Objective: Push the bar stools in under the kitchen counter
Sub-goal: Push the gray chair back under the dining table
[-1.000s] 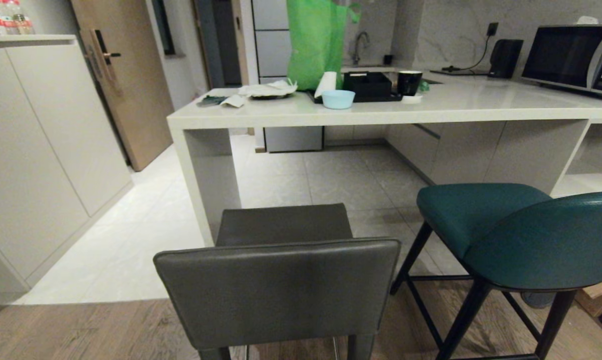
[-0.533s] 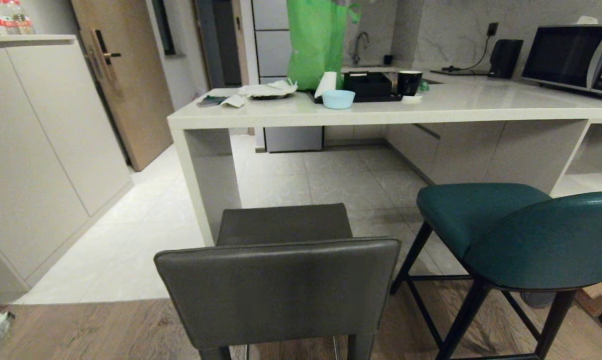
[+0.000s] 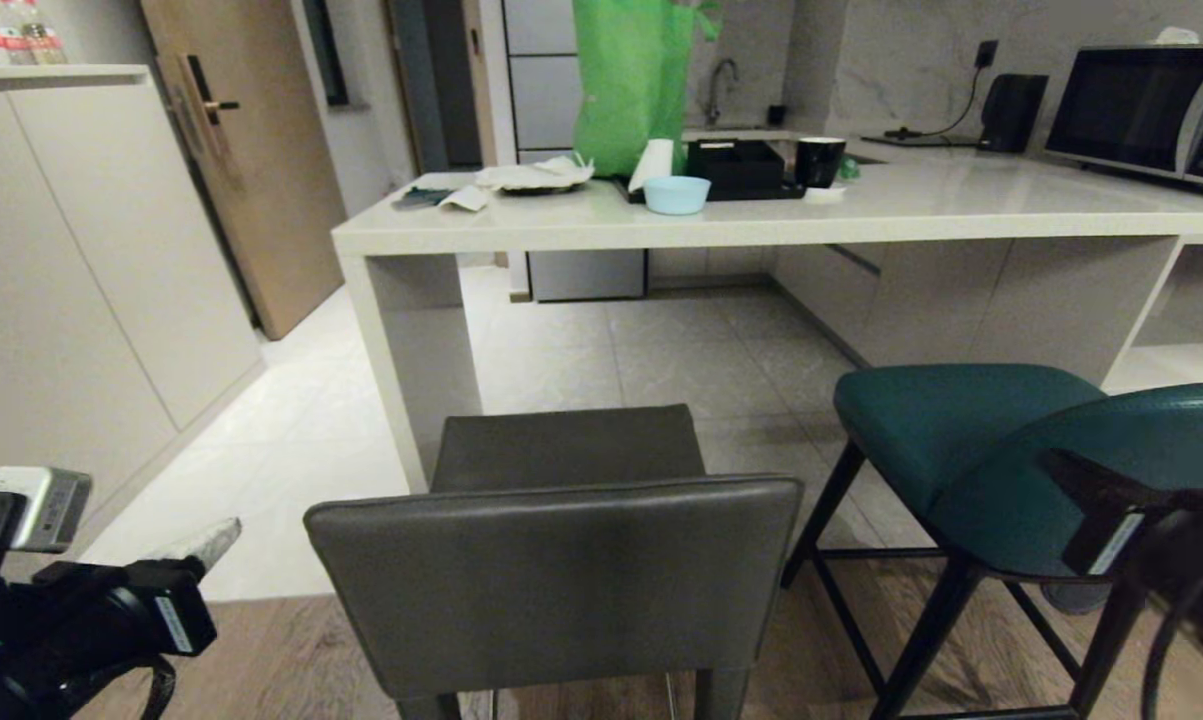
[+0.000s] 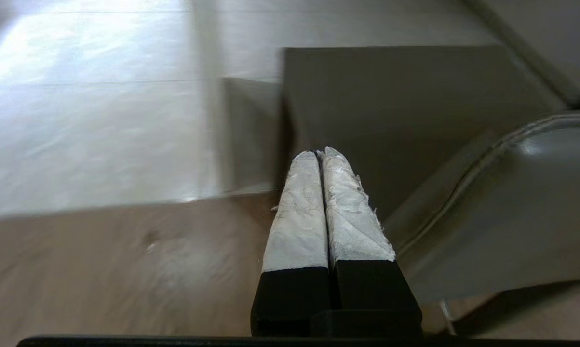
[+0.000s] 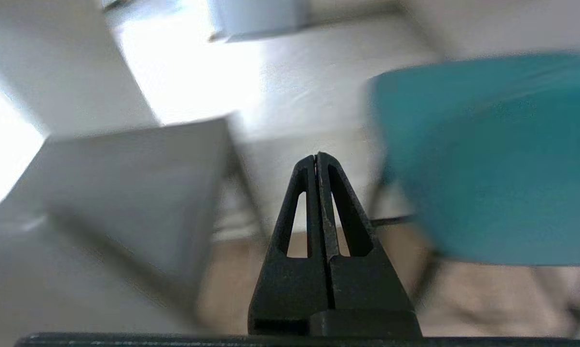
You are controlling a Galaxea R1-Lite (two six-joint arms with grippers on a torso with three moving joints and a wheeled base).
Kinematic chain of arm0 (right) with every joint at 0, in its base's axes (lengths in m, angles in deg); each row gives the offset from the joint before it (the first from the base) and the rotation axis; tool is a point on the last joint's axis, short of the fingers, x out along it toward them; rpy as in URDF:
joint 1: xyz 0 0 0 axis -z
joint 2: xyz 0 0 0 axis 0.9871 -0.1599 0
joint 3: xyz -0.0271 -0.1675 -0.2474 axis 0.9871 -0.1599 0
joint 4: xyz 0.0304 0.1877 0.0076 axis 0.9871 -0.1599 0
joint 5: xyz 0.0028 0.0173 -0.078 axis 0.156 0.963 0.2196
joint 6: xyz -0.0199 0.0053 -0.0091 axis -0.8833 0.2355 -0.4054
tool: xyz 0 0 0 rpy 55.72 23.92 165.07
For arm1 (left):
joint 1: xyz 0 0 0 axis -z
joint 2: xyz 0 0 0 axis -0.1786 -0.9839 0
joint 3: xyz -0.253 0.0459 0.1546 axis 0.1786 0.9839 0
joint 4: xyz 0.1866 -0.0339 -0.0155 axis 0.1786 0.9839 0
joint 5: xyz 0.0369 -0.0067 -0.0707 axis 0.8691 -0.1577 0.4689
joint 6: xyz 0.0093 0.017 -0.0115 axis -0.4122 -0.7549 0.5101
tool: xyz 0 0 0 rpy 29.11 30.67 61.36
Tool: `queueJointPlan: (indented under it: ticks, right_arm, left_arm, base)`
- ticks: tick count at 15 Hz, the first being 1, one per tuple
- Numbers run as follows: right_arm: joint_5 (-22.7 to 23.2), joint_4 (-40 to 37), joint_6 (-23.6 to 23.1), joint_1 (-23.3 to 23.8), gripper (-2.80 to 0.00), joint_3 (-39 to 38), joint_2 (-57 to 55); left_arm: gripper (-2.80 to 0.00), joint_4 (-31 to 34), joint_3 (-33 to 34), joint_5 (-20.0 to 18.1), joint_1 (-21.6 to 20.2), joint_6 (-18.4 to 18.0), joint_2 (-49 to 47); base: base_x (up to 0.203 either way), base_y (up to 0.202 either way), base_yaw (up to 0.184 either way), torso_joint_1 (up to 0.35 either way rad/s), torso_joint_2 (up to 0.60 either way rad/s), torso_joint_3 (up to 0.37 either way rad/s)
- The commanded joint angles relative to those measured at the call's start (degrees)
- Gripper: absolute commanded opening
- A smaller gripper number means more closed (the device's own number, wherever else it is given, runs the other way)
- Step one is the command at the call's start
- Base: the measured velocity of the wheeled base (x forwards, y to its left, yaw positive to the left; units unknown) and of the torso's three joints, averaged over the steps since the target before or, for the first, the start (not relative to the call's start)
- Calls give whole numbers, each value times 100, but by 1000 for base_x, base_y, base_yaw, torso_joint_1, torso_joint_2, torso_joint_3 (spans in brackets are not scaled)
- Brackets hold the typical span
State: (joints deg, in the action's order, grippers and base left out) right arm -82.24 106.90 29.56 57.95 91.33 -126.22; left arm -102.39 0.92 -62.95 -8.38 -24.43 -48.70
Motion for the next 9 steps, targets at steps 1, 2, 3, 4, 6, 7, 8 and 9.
queueJointPlan:
  ticks: [1,2,3,4,6,7,8,9]
  right_arm:
    - [-51,445,218,-610,-280,-253,-1114]
    - [-70,840,345,-757,-280,-358,-1563]
    - [-89,1325,386,-837,-280,-409,-2021]
    - [-108,1871,341,-890,-280,-440,-2495]
    - [-145,2970,147,-952,-280,-478,-3305]
    - [-159,3371,70,-970,-280,-485,-3605]
    - [-172,3622,8,-986,-280,-478,-3809]
    - [-182,3697,-49,-1037,-280,-396,-3846]
  left_arm:
    - [-280,-958,175,-285,31,-18,-1178]
    - [-280,-1104,210,-396,76,-47,-1305]
    - [-280,-1117,222,-408,82,-53,-1326]
    - [-280,-1117,215,-408,82,-53,-1337]
    - [-280,-1125,185,-408,94,-60,-1433]
    - [-280,-1123,168,-422,119,-62,-1429]
    - [-280,-1119,176,-434,172,-112,-1433]
    - [-280,-1117,200,-425,280,-213,-1464]
  base:
    - [0,0,0,0,0,0]
    - [0,0,0,0,0,0]
    - [0,0,0,0,0,0]
    - [0,0,0,0,0,0]
    - [0,0,0,0,0,0]
    - [0,0,0,0,0,0]
    - [0,0,0,0,0,0]
    - [0,0,0,0,0,0]
